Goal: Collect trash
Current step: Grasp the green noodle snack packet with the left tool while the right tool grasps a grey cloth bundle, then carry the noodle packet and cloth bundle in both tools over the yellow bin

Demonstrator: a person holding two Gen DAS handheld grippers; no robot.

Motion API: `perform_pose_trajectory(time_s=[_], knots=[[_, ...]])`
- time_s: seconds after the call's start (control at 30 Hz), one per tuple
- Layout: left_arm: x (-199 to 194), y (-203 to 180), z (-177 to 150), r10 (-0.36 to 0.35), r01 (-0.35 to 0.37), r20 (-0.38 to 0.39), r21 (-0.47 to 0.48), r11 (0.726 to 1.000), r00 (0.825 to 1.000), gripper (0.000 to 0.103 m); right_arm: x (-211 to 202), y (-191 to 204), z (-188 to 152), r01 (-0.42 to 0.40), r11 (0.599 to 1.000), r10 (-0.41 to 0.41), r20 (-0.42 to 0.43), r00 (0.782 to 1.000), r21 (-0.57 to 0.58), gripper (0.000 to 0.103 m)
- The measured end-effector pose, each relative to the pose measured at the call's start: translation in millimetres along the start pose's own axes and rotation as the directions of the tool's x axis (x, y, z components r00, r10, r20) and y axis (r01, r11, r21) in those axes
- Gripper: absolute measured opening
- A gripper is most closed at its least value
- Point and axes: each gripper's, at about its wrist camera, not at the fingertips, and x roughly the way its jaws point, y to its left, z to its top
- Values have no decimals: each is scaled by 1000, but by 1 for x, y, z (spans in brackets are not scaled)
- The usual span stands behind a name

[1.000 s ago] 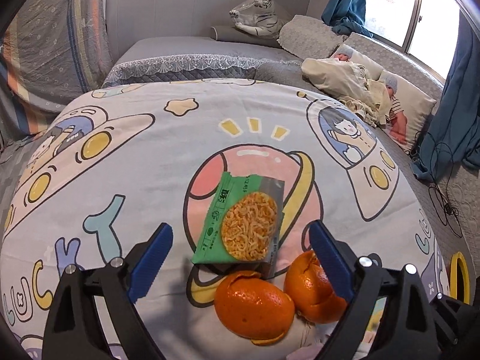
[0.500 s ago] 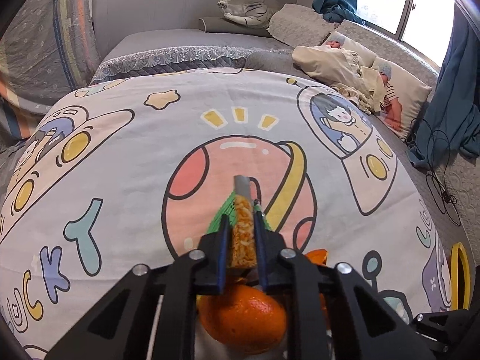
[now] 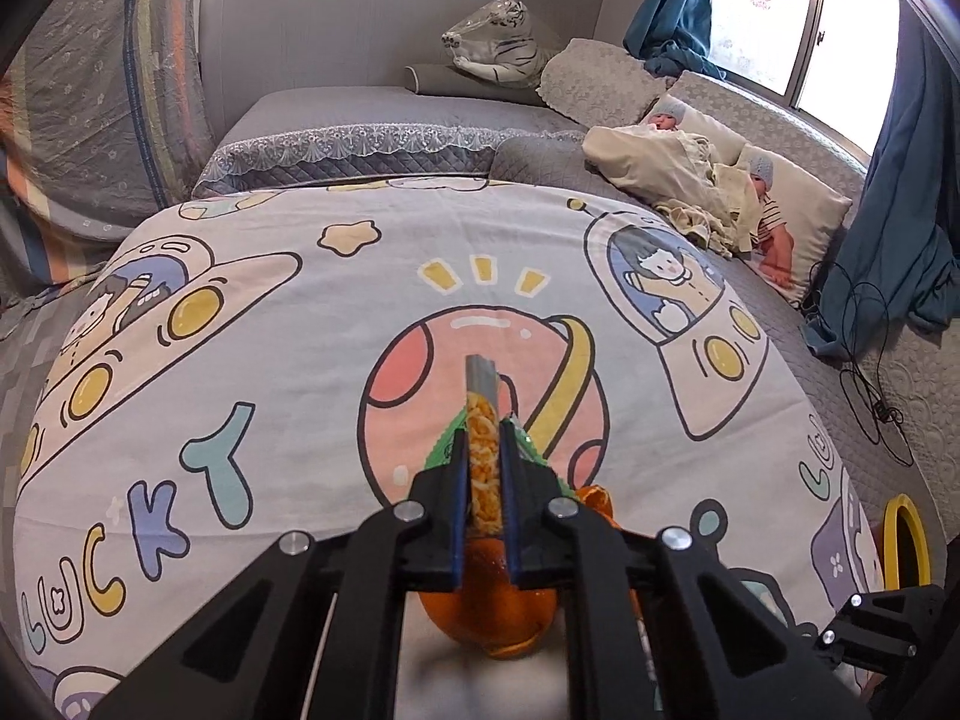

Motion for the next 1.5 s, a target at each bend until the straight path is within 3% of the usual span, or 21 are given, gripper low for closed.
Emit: perform_pose_trajectory(time_s=[0.33, 0.8, 1.17, 1.33, 1.5], knots=[[-43, -28, -6, -36, 34, 65, 33, 999, 997, 9, -56, -29, -19, 59, 995, -65, 71, 995, 86, 27], [-83, -131, -15, -182, 164, 103, 164, 973, 978, 9, -144, -87, -63, 170, 952, -220, 181, 959, 256, 27], [-102, -220, -25, -310, 274, 84, 293, 916, 947, 9, -215, -134, -106, 267, 872, -383, 233, 894, 410, 27], [-102, -265, -34, -377, 339, 45, 350, 873, 925, 9, -251, -154, -133, 319, 808, -476, 229, 849, 496, 27], [-96, -312, -50, -451, 420, -19, 402, 814, 892, 9, -284, -172, -163, 357, 732, -558, 211, 803, 580, 27]])
